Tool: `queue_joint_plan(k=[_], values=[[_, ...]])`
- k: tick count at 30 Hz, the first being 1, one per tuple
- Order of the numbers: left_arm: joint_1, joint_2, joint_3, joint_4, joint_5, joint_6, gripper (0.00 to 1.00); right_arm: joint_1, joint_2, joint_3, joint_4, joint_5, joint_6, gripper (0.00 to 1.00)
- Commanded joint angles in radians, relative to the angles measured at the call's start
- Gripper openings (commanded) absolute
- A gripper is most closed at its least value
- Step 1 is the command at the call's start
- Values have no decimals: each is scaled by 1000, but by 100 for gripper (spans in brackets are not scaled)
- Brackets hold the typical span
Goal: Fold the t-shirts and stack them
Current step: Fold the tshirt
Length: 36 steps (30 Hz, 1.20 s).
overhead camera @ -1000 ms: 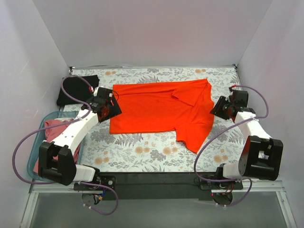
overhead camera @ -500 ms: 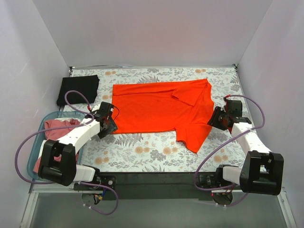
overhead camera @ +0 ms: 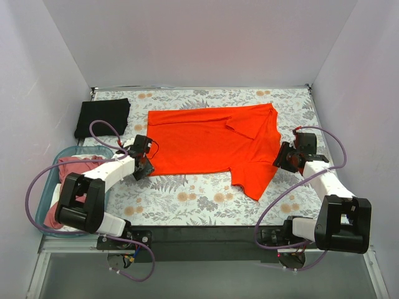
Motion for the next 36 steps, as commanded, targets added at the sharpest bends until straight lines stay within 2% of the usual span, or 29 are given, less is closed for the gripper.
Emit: queue_joint_plan(k=[1,4,5,9,13,21,28,36], values=[[-1,7,-17,17,-12,-3,32,3,23,-14,43,-6,3,48],[-1,6,-21,-3,-32,-5,23,3,42,-17,44,-28,11,48],[-1,6,-21,-14,-42,-8,17,3,46,-17,49,-40,11,47],[-1,6,-24,-29,-59,-11,6,14,51,-14,96,-185,-4,44],[-1,23,-20,-31,-62,-5,3,34,103,9,135,-258,3,42],[-1,14,-26,-31,-78,3,1,33,212,-12,145,-224,26,41],[-1,-11,-40,-74,-67,-19,0,-12,247,-55,11,-227,60,41],[20,-117,-70,-195,-21,-54,1,-61,88,-122,-217,-128,58,46]])
